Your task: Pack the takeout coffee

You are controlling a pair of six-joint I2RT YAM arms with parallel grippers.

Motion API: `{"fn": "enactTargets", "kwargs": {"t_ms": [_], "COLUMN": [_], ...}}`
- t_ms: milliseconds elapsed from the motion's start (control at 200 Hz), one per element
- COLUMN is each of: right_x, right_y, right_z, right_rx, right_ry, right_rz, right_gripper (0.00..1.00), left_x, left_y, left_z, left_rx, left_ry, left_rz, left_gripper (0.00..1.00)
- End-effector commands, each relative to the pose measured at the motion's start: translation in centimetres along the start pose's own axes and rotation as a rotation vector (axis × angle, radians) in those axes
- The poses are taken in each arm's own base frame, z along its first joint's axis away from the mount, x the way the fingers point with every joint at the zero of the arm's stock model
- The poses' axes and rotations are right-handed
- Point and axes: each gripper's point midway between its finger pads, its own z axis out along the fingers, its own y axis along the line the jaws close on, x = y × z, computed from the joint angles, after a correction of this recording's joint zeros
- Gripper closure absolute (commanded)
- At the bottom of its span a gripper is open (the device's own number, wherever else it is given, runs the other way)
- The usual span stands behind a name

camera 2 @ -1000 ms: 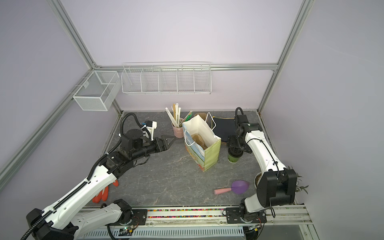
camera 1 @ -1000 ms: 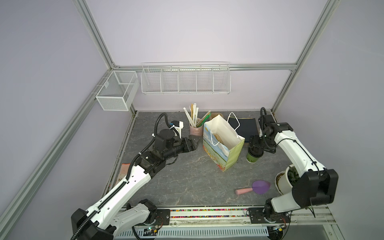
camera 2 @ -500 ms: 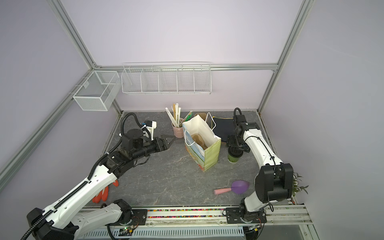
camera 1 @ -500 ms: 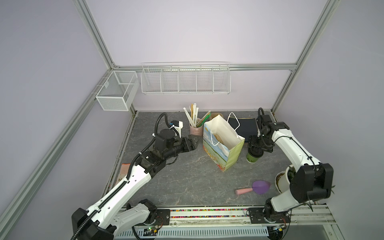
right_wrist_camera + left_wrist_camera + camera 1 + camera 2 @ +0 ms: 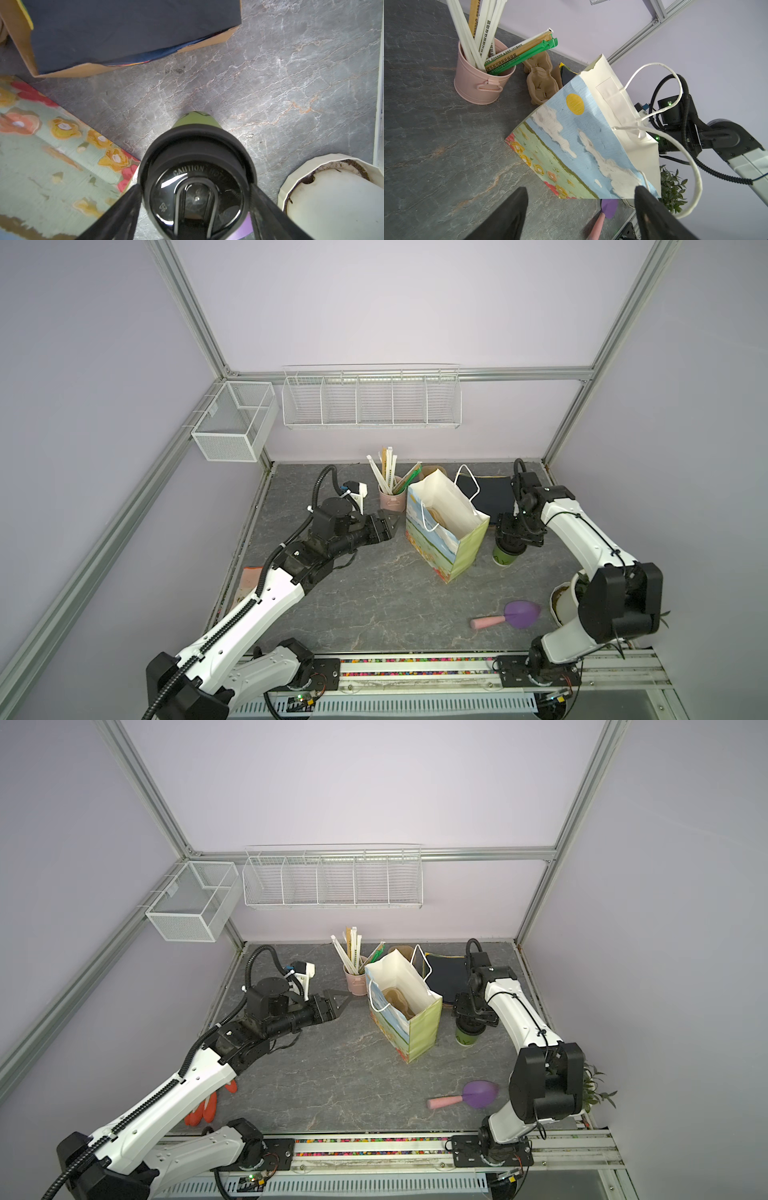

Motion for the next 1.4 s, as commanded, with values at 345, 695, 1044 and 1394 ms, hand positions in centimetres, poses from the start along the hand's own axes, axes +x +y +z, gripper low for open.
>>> {"fn": "enactTargets", "kwargs": {"t_ms": [345, 695, 1044, 1394], "right_x": [0.5, 0.6, 0.7, 0.9], "right_y": [-0.3, -0.2, -0.1, -0.1], "right_z": [0.7, -1.0, -1.3, -1.9], "right_rx": [0.009, -0.025, -0.044, -0.057], "right_ry": [0.018, -0.03, -0.038, -0.057], "right_rz": [0.002, 0.006, 0.003, -0.001], "right_gripper": [0.28, 0.31, 0.33, 0.33], "left_x": [-0.4, -0.7, -1.8, -1.4], "left_y": [-2.9, -7.4, -9.7, -10.2], "left_z": [0.5, -1.7, -0.8, 1.8], "left_rx": [0.078, 0.185, 0.281, 0.273], "left_ry": [0.007, -0.068, -0.097, -0.035], "left_rz": [-0.032, -0.064, -0.138, -0.124], "left_gripper": [0.19, 0.2, 0.23, 0.49]}}
